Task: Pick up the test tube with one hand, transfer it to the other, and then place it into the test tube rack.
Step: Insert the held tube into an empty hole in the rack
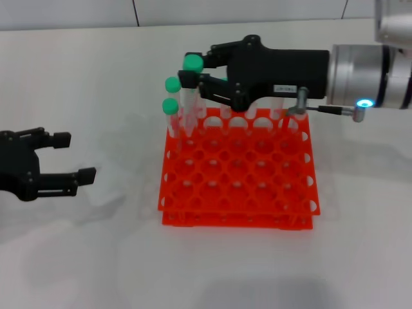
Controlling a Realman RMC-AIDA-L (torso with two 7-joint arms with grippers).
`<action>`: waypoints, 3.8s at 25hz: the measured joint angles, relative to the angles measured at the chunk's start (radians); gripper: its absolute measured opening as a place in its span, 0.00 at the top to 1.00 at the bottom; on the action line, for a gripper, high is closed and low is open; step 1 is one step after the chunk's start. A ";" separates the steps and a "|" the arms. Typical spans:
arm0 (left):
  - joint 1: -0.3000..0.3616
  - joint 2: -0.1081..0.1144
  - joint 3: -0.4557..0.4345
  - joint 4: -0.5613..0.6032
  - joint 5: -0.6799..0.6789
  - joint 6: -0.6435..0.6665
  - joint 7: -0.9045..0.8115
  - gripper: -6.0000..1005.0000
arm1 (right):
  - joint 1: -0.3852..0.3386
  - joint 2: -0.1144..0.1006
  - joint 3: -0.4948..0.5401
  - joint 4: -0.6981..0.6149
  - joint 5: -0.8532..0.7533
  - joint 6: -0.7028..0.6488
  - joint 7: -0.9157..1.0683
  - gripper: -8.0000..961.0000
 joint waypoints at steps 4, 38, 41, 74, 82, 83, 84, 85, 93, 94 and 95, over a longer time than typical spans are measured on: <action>0.004 -0.001 -0.001 0.001 0.050 0.001 0.028 0.13 | 0.015 0.001 -0.047 0.002 0.019 0.055 -0.002 0.73; 0.000 -0.012 0.002 -0.014 0.068 -0.007 0.052 0.13 | 0.035 0.001 -0.132 0.054 0.020 0.245 -0.044 0.73; -0.002 -0.012 0.002 -0.014 0.068 -0.007 0.052 0.13 | 0.032 0.001 -0.130 0.054 0.020 0.246 -0.044 0.73; -0.021 -0.013 0.005 -0.045 0.065 -0.013 0.068 0.13 | 0.048 0.004 -0.134 0.161 0.060 0.246 -0.096 0.73; -0.021 -0.014 0.004 -0.046 0.064 -0.012 0.068 0.13 | 0.050 0.004 -0.136 0.187 0.074 0.252 -0.113 0.73; -0.021 -0.014 0.005 -0.046 0.064 -0.012 0.068 0.13 | 0.050 0.004 -0.137 0.190 0.084 0.253 -0.122 0.73; -0.022 -0.014 0.005 -0.046 0.065 -0.012 0.068 0.13 | 0.050 0.004 -0.141 0.194 0.096 0.254 -0.132 0.73; -0.022 -0.014 0.004 -0.046 0.065 -0.012 0.068 0.13 | 0.050 0.004 -0.145 0.197 0.104 0.254 -0.140 0.73; -0.030 -0.014 0.004 -0.059 0.066 -0.012 0.068 0.13 | 0.052 0.004 -0.151 0.210 0.120 0.254 -0.150 0.73; -0.030 -0.014 0.005 -0.059 0.066 -0.012 0.068 0.13 | 0.052 0.004 -0.152 0.211 0.120 0.253 -0.148 0.73; -0.030 -0.014 0.005 -0.059 0.066 -0.012 0.068 0.13 | 0.052 0.004 -0.152 0.211 0.121 0.251 -0.147 0.73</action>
